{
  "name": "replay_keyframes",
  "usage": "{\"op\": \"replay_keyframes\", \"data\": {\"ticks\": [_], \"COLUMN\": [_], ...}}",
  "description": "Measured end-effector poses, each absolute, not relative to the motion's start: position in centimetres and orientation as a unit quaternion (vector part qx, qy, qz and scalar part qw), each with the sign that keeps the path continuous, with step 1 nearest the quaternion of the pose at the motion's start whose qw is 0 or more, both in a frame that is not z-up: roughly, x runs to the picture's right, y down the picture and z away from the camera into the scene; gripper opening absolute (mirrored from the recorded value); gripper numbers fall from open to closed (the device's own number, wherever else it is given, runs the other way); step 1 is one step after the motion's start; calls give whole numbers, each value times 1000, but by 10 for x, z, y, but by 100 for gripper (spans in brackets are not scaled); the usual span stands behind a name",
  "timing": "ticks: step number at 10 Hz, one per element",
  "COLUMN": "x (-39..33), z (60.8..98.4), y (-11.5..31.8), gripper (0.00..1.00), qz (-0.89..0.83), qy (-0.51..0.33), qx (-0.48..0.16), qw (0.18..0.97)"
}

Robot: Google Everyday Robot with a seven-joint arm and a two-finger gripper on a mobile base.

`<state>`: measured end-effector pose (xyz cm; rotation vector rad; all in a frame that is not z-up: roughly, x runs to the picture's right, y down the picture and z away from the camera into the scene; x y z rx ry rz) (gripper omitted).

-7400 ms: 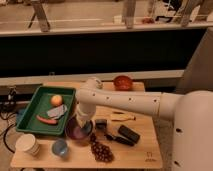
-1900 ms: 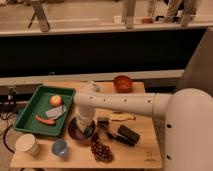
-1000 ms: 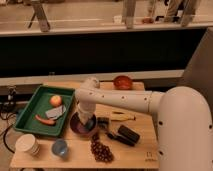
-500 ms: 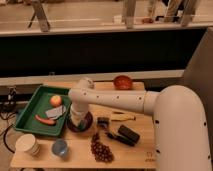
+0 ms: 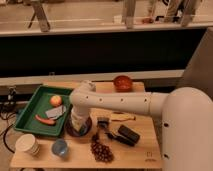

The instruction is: Wipe purple bowl with sponge

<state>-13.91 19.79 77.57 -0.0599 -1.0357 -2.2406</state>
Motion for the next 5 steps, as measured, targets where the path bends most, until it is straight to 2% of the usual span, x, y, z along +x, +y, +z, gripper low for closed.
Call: {"op": "replay_keyframes", "data": {"ticks": [5], "x": [-103], "z": [784], "y": [186], "gripper": [0], "qz": [-852], "qy": [-369], "qx": [-53], "qw": [367]}}
